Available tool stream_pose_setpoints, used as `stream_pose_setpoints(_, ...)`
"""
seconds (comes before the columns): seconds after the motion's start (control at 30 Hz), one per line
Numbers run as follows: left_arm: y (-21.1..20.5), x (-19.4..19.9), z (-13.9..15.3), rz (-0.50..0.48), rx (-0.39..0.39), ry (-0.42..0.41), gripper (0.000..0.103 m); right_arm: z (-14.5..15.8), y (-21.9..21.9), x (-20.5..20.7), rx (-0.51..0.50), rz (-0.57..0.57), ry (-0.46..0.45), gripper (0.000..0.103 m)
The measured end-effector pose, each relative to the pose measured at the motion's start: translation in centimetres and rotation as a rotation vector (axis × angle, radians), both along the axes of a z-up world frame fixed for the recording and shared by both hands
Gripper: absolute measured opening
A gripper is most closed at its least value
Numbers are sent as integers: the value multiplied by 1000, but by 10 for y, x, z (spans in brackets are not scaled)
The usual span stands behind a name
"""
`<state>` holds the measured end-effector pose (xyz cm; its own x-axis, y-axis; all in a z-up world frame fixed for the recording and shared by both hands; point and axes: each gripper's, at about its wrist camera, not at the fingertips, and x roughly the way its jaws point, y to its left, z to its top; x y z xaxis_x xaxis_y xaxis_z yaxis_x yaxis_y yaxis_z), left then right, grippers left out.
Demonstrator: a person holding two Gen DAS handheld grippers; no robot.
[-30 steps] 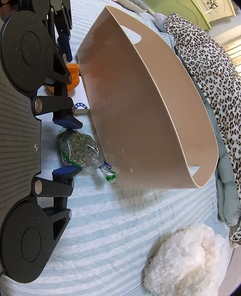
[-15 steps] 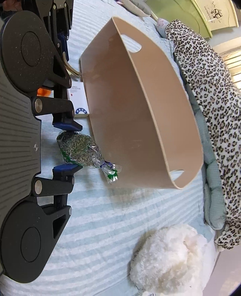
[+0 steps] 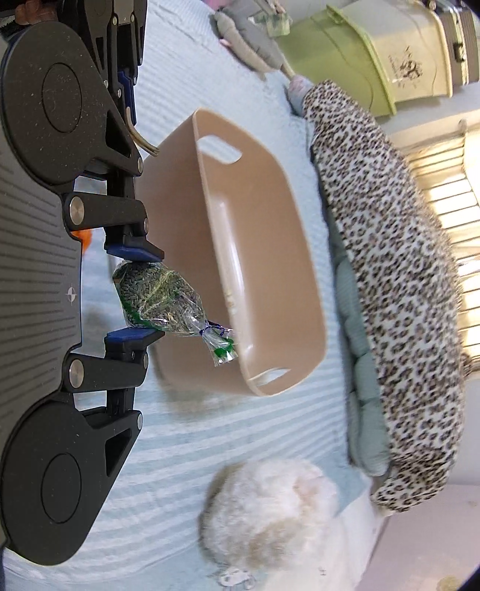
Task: Organize objects
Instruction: 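Carry hair clip and herb bag over the basket and release both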
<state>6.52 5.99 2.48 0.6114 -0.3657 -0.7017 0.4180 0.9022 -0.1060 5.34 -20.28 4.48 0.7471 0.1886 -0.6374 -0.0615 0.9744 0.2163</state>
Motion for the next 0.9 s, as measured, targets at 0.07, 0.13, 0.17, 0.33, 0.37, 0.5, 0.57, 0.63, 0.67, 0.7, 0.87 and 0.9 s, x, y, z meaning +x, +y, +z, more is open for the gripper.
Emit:
stream_pose_setpoints(0.07,0,-4,9,-5,-7,-23,15,9,1,0,-1,3,-25,34)
stream_pose_setpoints(0.13,1,-6,17,-11,-13,-46,15,16,1,1,0,4,-47,34)
stream_pose_setpoints(0.17,1,-7,22,-12,-17,-57,15,18,0,2,0,4,-57,34)
stream_pose_setpoints(0.33,2,-6,43,-7,-34,-118,15,31,-2,12,-7,2,-97,34)
stream_pose_setpoints(0.37,2,-4,47,-6,-36,-130,15,33,-3,15,-9,2,-104,34)
stream_pose_setpoints(0.5,0,8,62,3,-39,-176,15,38,-2,28,-25,2,-134,34)
stream_pose_setpoints(0.57,-2,16,68,10,-34,-197,15,40,0,35,-35,2,-145,34)
stream_pose_setpoints(0.63,-4,25,71,19,-30,-210,15,41,1,44,-40,3,-152,34)
stream_pose_setpoints(0.67,-5,30,71,23,-28,-215,15,41,2,48,-42,4,-153,34)
stream_pose_setpoints(0.7,-7,34,72,27,-26,-218,15,42,3,53,-44,6,-152,34)
stream_pose_setpoints(0.87,-16,60,66,51,9,-207,15,36,6,75,-53,5,-133,34)
stream_pose_setpoints(0.9,-19,66,64,57,20,-196,15,34,7,78,-57,4,-128,34)
